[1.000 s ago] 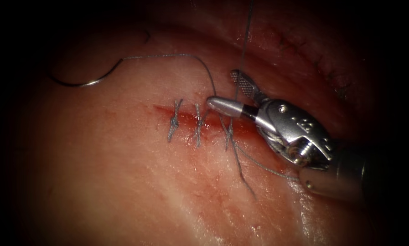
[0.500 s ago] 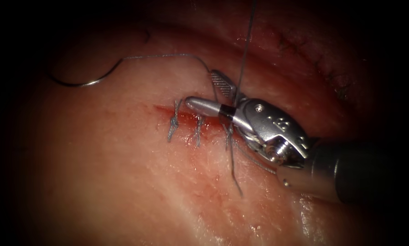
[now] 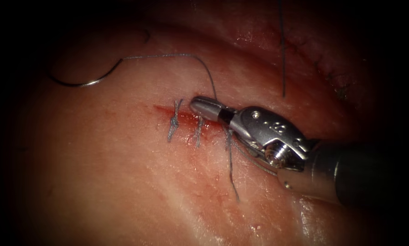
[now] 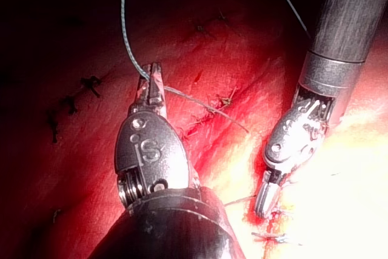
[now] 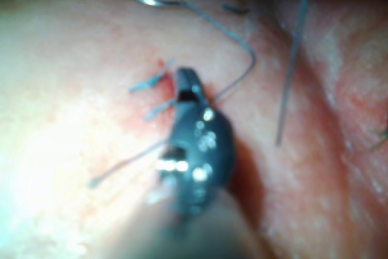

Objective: Wound Closure

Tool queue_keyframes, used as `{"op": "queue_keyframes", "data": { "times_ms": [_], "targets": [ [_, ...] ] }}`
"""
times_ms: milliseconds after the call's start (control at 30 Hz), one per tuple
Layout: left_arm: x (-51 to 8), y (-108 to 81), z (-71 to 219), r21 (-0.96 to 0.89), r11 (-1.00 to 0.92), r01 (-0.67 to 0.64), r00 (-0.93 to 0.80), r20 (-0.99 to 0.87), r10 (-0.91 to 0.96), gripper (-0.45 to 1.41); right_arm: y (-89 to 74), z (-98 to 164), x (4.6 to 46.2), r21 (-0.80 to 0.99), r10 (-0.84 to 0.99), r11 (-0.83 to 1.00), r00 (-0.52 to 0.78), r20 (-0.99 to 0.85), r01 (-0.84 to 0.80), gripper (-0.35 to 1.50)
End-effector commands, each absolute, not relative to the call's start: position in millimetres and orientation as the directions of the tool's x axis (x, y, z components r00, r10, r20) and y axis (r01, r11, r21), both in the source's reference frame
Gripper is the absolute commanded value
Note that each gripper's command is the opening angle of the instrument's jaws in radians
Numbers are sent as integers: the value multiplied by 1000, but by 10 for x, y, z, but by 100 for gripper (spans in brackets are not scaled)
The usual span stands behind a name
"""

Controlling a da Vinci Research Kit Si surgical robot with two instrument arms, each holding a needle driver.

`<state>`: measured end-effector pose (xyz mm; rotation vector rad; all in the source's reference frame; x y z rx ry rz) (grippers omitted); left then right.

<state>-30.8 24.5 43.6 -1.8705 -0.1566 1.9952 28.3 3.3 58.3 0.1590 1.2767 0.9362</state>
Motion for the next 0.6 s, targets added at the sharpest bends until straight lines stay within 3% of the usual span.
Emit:
{"op": "queue_keyframes", "data": {
  "times_ms": [33, 167, 233, 300, 433, 600],
  "targets": [
    [-312, 243, 442, -348, -914, -209, -24, -932, 360, -45, 28, 588, 287, 578, 662, 638, -21, -749, -508, -35],
    [-310, 243, 442, -348, -914, -207, -24, -933, 360, -45, 29, 585, 284, 576, 660, 642, -17, -751, -506, -35],
    [-309, 244, 443, -343, -917, -204, -24, -935, 355, -45, 29, 583, 284, 574, 649, 639, -42, -760, -512, 72],
    [-303, 246, 443, -334, -921, -201, -27, -938, 346, -45, 29, 578, 284, 573, 639, 633, -67, -767, -520, 133],
    [-295, 252, 448, -325, -922, -209, -42, -939, 340, -45, 29, 563, 269, 564, 636, 636, -56, -770, -527, 143],
    [-298, 266, 494, -305, -923, -235, -63, -943, 328, -45, 15, 532, 198, 482, 604, 638, 3, -797, -600, 148]
  ]
}}
